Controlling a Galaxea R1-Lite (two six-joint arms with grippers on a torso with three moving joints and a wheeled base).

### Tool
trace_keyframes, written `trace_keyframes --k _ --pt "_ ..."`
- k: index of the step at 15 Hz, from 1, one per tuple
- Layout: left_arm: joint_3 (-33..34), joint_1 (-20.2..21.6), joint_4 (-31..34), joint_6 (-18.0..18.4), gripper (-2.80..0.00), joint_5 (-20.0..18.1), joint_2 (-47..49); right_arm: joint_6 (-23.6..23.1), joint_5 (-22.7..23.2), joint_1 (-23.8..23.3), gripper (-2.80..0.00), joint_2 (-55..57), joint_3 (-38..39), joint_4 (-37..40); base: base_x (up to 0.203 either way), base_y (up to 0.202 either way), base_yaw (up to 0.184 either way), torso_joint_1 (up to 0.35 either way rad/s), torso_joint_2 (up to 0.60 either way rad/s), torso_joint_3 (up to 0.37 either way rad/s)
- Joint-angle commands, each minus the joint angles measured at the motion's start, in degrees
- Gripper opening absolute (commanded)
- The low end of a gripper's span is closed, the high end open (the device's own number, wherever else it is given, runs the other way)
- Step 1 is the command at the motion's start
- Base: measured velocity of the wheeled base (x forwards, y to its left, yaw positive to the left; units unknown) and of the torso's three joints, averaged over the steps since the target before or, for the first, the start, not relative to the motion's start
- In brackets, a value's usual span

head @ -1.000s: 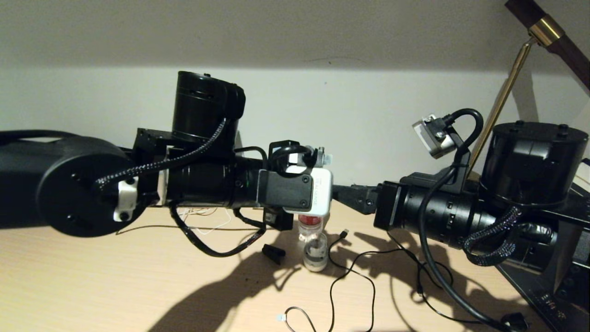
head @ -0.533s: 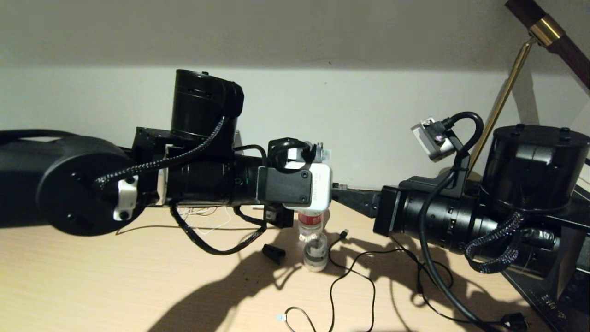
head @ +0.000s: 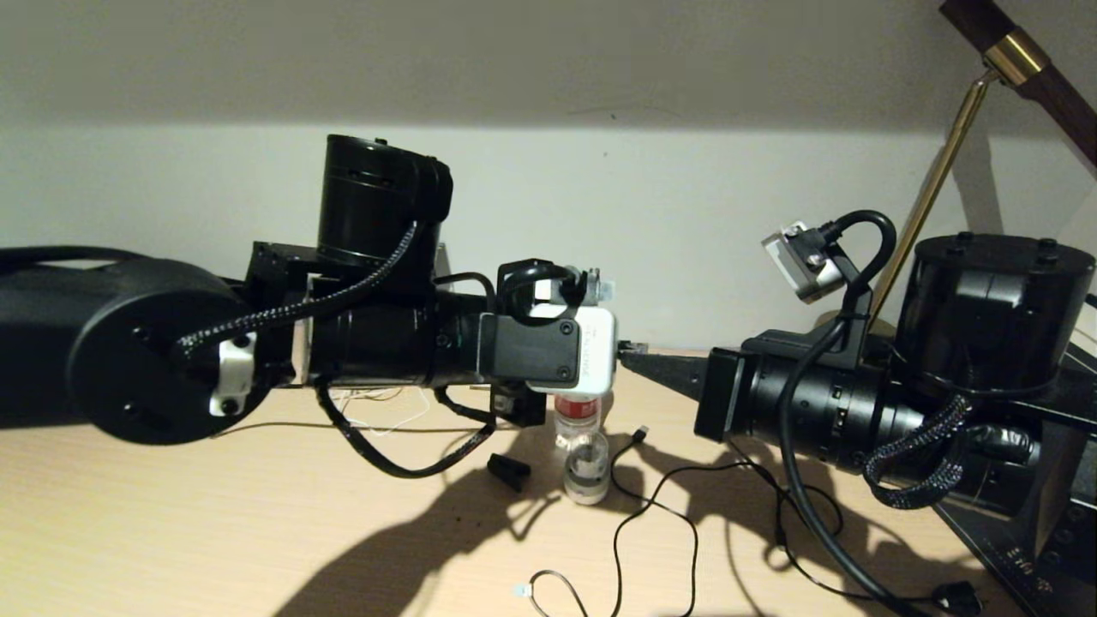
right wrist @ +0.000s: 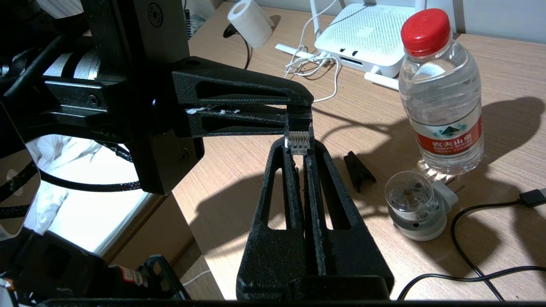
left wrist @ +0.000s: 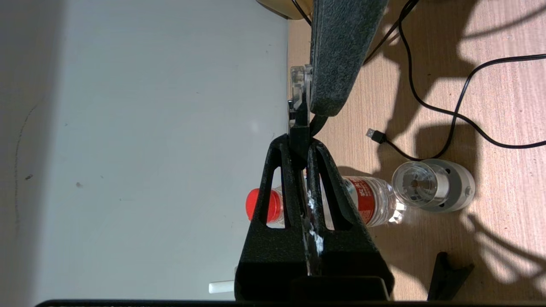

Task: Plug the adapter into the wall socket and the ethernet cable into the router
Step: Hand it to the other hand

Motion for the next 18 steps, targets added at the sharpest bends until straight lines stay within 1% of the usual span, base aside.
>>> trace_keyframes --k 1,3,13,14,18 --pt "0.02 -0.03 -0.24 0.35 -2.80 -0.18 0.16 0.24 0.05 0.02 -2.80 0.16 0.00 -0.39 0.000 0.000 0.000 0.000 0.00 0.000" --pt "0.10 -0.03 -0.24 0.35 -2.80 -0.18 0.17 0.24 -1.22 0.02 -2.80 0.34 -0.18 -0.45 0.000 0.000 0.000 0.000 0.00 0.000" --pt "0.10 -0.03 -0.33 0.35 -2.80 -0.26 0.25 -0.03 -1.34 0.11 -2.80 0.34 0.00 -0.39 0.000 0.000 0.000 0.000 0.00 0.000" --pt "0.10 -0.03 -0.33 0.35 -2.80 -0.26 0.25 -0.03 -1.34 0.11 0.00 0.34 0.00 -0.39 0.000 0.000 0.000 0.000 0.00 0.000" --pt "0.10 -0.03 -0.42 0.35 -2.80 -0.35 0.35 0.09 -1.57 0.02 0.00 0.25 -0.26 -0.94 0.000 0.000 0.000 0.000 0.00 0.000"
